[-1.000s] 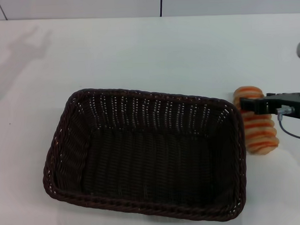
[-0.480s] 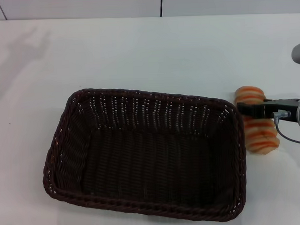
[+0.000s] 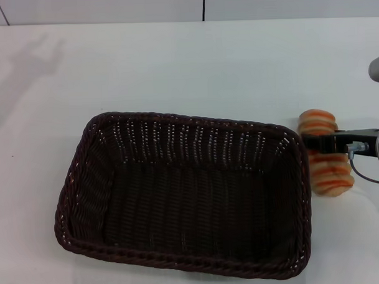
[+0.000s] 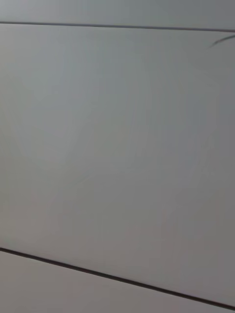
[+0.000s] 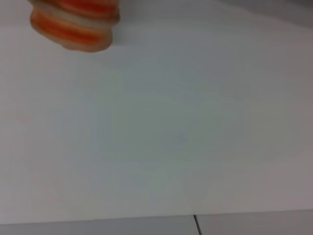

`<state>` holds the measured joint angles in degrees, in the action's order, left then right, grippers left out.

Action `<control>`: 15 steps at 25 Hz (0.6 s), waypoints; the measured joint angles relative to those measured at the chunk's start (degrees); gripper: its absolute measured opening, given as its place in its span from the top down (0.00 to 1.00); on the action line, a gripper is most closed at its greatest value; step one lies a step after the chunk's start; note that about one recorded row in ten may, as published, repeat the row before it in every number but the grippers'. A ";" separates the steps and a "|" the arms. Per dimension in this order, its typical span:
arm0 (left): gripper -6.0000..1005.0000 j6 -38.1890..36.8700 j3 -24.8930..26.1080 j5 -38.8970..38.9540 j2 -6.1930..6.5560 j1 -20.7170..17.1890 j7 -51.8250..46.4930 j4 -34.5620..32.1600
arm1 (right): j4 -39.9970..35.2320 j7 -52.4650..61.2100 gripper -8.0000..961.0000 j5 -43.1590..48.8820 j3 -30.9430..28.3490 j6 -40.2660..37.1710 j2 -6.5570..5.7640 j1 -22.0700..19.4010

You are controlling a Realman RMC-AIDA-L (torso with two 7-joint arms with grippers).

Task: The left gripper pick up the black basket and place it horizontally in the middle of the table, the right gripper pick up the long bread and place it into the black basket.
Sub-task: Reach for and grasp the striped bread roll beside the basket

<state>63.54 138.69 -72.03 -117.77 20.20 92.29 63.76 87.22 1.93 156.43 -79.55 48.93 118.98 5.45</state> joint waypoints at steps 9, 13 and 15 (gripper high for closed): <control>0.57 1.22 0.50 1.40 0.00 -0.59 0.00 0.06 | 0.05 -0.03 0.40 0.00 0.01 0.28 -0.05 0.12; 0.57 1.44 0.83 1.49 0.00 -0.62 0.00 0.06 | 0.36 0.00 0.42 0.01 -0.05 0.38 -0.06 0.12; 0.57 1.51 0.84 1.69 0.00 -0.69 0.01 0.06 | 1.73 0.02 0.43 0.25 -1.03 0.59 -0.07 -0.54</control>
<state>65.05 139.54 -70.34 -117.78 19.51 92.30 63.82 88.95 1.96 156.67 -80.58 49.52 118.91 4.91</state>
